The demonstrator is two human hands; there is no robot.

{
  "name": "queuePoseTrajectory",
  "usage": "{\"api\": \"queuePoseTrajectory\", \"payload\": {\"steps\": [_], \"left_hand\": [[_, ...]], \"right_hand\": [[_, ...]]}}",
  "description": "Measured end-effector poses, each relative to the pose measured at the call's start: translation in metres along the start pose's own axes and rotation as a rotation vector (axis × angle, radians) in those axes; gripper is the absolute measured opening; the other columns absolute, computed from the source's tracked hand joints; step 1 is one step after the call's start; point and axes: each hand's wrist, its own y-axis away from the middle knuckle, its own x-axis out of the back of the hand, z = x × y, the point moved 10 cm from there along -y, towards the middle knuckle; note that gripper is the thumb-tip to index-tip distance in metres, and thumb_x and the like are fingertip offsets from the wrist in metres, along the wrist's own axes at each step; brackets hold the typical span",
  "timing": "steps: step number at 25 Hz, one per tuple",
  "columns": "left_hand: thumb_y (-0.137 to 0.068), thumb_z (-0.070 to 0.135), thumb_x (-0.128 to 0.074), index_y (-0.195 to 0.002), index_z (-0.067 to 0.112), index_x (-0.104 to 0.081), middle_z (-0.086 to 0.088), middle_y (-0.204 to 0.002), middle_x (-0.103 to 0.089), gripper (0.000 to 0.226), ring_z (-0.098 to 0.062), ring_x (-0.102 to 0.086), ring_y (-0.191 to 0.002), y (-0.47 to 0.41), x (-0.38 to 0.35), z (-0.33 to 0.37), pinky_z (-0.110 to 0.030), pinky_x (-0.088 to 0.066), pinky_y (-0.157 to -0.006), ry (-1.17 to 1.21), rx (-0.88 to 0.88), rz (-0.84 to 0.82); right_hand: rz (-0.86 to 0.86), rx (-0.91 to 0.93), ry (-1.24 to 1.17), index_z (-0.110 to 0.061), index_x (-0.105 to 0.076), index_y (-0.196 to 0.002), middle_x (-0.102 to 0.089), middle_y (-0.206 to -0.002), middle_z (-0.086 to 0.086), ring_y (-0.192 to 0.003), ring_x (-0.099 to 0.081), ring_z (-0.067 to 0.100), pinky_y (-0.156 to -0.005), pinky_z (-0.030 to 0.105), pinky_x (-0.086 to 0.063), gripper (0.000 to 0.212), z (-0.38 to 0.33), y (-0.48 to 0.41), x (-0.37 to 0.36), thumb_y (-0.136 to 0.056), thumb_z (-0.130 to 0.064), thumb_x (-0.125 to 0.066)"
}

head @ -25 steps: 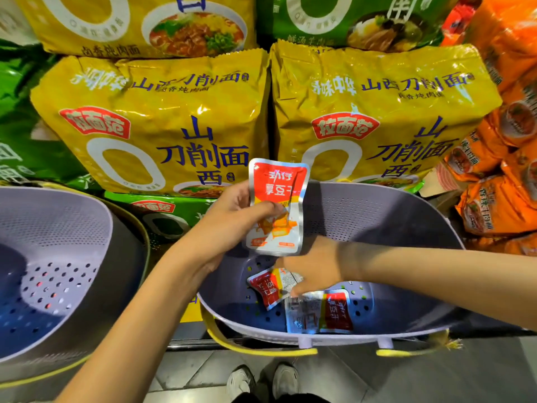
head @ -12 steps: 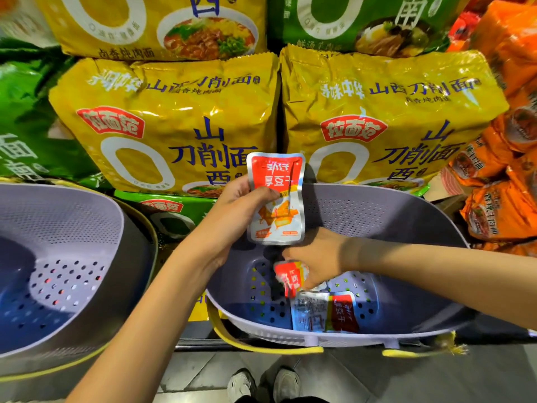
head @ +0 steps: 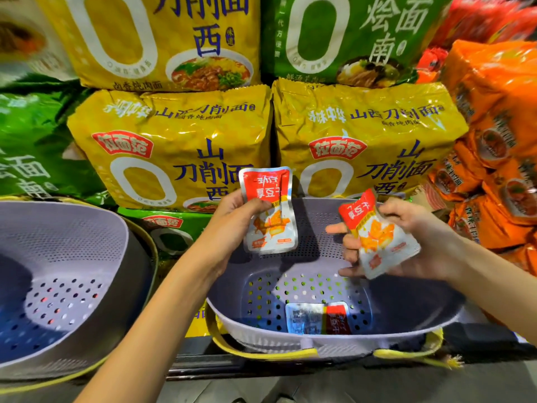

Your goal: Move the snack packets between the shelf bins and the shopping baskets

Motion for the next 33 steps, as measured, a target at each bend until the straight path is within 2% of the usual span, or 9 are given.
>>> {"api": "queuePoseTrajectory", "payload": {"steps": [2,4,6,10,15,21,25,29,33], "left_hand": [[-0.091,0.005,-0.052,-0.084,0.018,-0.063,0.006,-0.066,-0.071,0.018,-0.007,-0.067,-0.060,0.001,-0.001,-0.001,-0.030,-0.052,-0.072,-0.016,0.016,0.001],[-0.091,0.005,-0.052,-0.084,0.018,-0.063,0.005,-0.068,-0.072,0.019,-0.008,-0.068,-0.062,0.002,-0.002,-0.003,-0.031,-0.052,-0.076,-0.021,0.026,-0.003],[-0.091,0.005,-0.052,-0.085,0.018,-0.064,0.004,-0.070,-0.072,0.019,-0.009,-0.068,-0.064,0.004,-0.003,-0.004,-0.032,-0.052,-0.079,-0.025,0.031,-0.010],[-0.093,0.014,-0.053,-0.086,0.019,-0.064,0.002,-0.075,-0.074,0.014,-0.013,-0.069,-0.072,0.001,-0.002,-0.009,-0.039,-0.052,-0.088,0.003,0.074,0.001],[-0.096,0.042,-0.040,-0.097,0.022,-0.065,-0.006,-0.102,-0.073,0.032,-0.021,-0.069,-0.095,0.000,-0.011,-0.017,-0.038,-0.052,-0.089,0.096,0.147,-0.083],[-0.088,0.041,-0.051,-0.097,0.020,-0.065,-0.001,-0.089,-0.075,0.027,-0.015,-0.072,-0.080,0.000,-0.013,-0.013,-0.036,-0.055,-0.076,0.029,0.106,-0.104],[-0.076,0.046,-0.054,-0.109,0.016,-0.064,-0.007,-0.105,-0.072,0.046,-0.023,-0.070,-0.095,0.006,-0.026,-0.009,-0.040,-0.056,-0.083,0.057,0.082,-0.217],[-0.073,0.024,-0.065,-0.107,0.007,-0.063,-0.007,-0.100,-0.072,0.038,-0.017,-0.069,-0.086,0.002,-0.015,-0.003,-0.031,-0.055,-0.082,-0.037,-0.054,-0.158],[-0.083,0.012,-0.061,-0.095,0.014,-0.063,0.003,-0.084,-0.073,0.012,-0.010,-0.069,-0.078,0.000,-0.011,-0.004,-0.026,-0.054,-0.080,-0.066,-0.066,-0.146]], "right_hand": [[0.025,0.041,-0.082,0.002,-0.063,-0.117,-0.054,-0.074,0.011,-0.069,-0.055,0.027,-0.092,0.054,-0.047,0.082,-0.005,0.001,-0.004,-0.054,-0.046,-0.081],[0.057,0.108,-0.032,0.004,-0.061,-0.117,-0.055,-0.074,0.011,-0.064,-0.057,0.027,-0.080,0.047,-0.056,0.095,-0.012,0.003,-0.012,-0.039,-0.040,-0.091],[0.136,0.141,0.146,0.002,-0.067,-0.099,-0.065,-0.082,0.016,-0.069,-0.065,0.028,-0.070,0.035,-0.056,0.069,-0.015,0.007,-0.019,-0.042,-0.033,-0.087],[0.459,0.344,0.286,-0.006,-0.063,-0.090,-0.073,-0.082,0.008,-0.063,-0.069,0.014,-0.063,0.026,-0.055,0.009,-0.034,0.015,-0.010,-0.085,-0.009,-0.057],[0.429,0.538,0.425,-0.007,-0.063,-0.085,-0.074,-0.078,0.003,-0.071,-0.071,0.016,-0.066,0.028,-0.059,0.031,-0.045,0.010,-0.036,-0.056,-0.008,-0.072],[0.610,0.656,0.377,-0.005,-0.055,-0.063,-0.068,-0.063,0.005,-0.057,-0.066,0.014,-0.060,0.027,-0.056,0.023,-0.053,0.000,-0.024,-0.062,0.003,-0.077],[0.569,0.726,0.405,-0.008,-0.057,-0.060,-0.067,-0.056,-0.002,-0.053,-0.064,0.008,-0.049,0.018,-0.051,0.023,-0.057,-0.006,-0.033,-0.064,0.001,-0.078],[0.557,0.663,0.640,-0.013,-0.057,-0.059,-0.059,-0.053,0.001,-0.047,-0.053,0.006,-0.047,0.017,-0.042,0.028,-0.055,-0.014,-0.032,-0.054,-0.023,-0.083],[0.297,0.104,1.013,-0.012,-0.058,-0.073,-0.058,-0.057,0.003,-0.046,-0.054,0.008,-0.049,0.023,-0.043,0.038,-0.008,-0.030,-0.010,-0.063,-0.043,-0.077]]}}
